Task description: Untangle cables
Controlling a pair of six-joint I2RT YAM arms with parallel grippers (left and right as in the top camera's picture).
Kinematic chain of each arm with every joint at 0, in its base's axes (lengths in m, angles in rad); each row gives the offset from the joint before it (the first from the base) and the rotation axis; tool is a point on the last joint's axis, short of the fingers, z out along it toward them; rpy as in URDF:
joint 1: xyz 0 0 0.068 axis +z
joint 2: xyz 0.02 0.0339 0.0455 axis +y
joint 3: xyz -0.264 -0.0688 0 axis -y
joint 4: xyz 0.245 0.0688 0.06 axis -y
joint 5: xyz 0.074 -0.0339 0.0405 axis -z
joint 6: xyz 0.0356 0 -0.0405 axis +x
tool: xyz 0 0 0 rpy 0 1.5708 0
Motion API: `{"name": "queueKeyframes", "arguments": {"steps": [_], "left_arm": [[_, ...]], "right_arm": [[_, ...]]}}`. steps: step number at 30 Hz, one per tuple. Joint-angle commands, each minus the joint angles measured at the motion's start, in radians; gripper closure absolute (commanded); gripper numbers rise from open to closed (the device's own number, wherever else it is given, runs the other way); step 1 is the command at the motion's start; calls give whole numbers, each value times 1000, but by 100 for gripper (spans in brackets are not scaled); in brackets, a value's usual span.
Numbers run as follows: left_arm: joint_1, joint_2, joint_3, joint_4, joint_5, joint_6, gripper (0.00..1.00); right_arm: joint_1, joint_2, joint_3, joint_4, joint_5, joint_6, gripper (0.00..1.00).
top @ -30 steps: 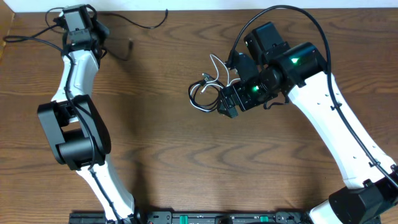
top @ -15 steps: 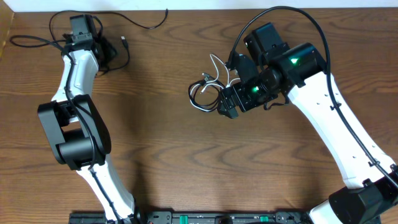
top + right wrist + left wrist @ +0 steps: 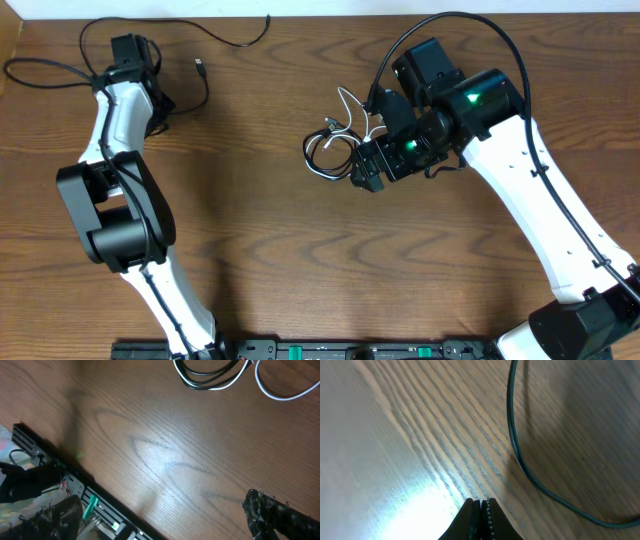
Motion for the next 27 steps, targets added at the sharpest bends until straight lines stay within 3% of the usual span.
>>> {"name": "queueKeyframes", "arguments": {"steps": [1, 11, 16, 21, 24, 25, 26, 27], "left_arm": [[-6, 67, 2, 29, 91, -12, 93], [-9, 152, 2, 155, 161, -23, 92], [-11, 173, 2, 398, 372, -23, 93], [-17, 179, 2, 577, 401, -23, 92], [-16, 179, 19, 591, 450, 15, 91], [-16, 177, 22, 587, 463, 39, 79], [-16, 169, 23, 574, 470, 67, 51], [-16, 159, 23, 553, 467, 87, 39]], "right_arm": [[3, -3, -5, 2, 0, 9, 1], [3, -3, -5, -6, 0, 9, 1], [3, -3, -5, -18, -7, 10, 1], [3, -3, -5, -21, -6, 25, 1], [3, -3, -5, -20, -6, 25, 1], [3, -3, -5, -19, -6, 25, 1], [3, -3, -5, -19, -6, 26, 1], [2, -3, -5, -19, -5, 31, 1]]}}
